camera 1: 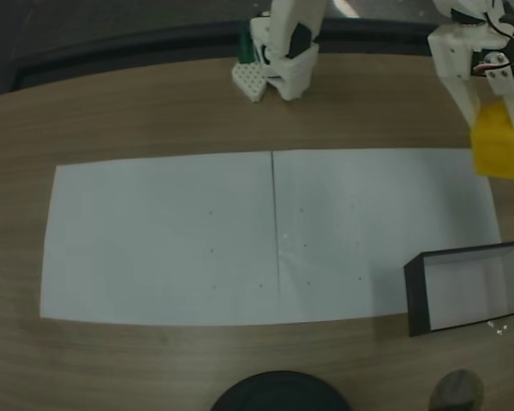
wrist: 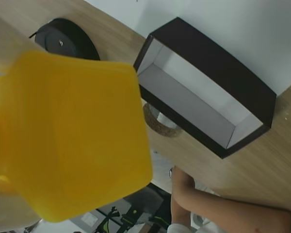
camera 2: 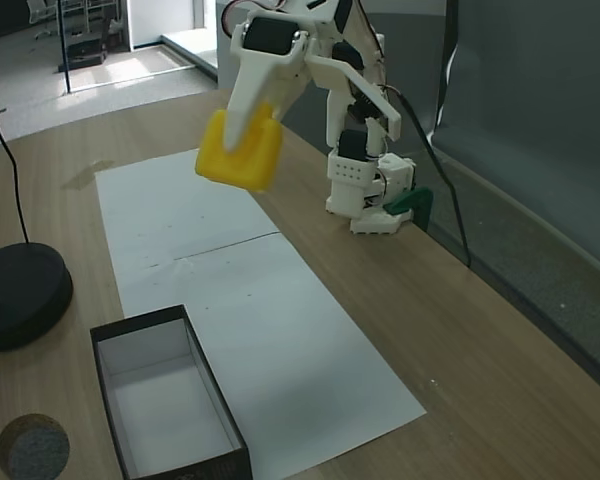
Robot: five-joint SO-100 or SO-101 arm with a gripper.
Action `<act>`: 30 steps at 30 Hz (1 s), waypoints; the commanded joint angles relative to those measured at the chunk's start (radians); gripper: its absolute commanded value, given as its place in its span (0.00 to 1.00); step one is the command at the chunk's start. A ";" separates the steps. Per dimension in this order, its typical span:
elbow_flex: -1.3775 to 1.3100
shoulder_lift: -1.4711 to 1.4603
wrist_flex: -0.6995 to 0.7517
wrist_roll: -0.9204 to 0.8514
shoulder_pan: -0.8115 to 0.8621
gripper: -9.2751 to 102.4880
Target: Grab a yellow square and put it in the box.
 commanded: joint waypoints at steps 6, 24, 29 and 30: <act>-0.058 -0.186 -0.224 0.005 0.037 0.15; -0.055 -0.443 -0.377 0.063 0.094 0.15; -0.057 -0.443 -0.377 0.064 0.094 0.16; -0.057 -0.443 -0.377 0.083 0.094 0.18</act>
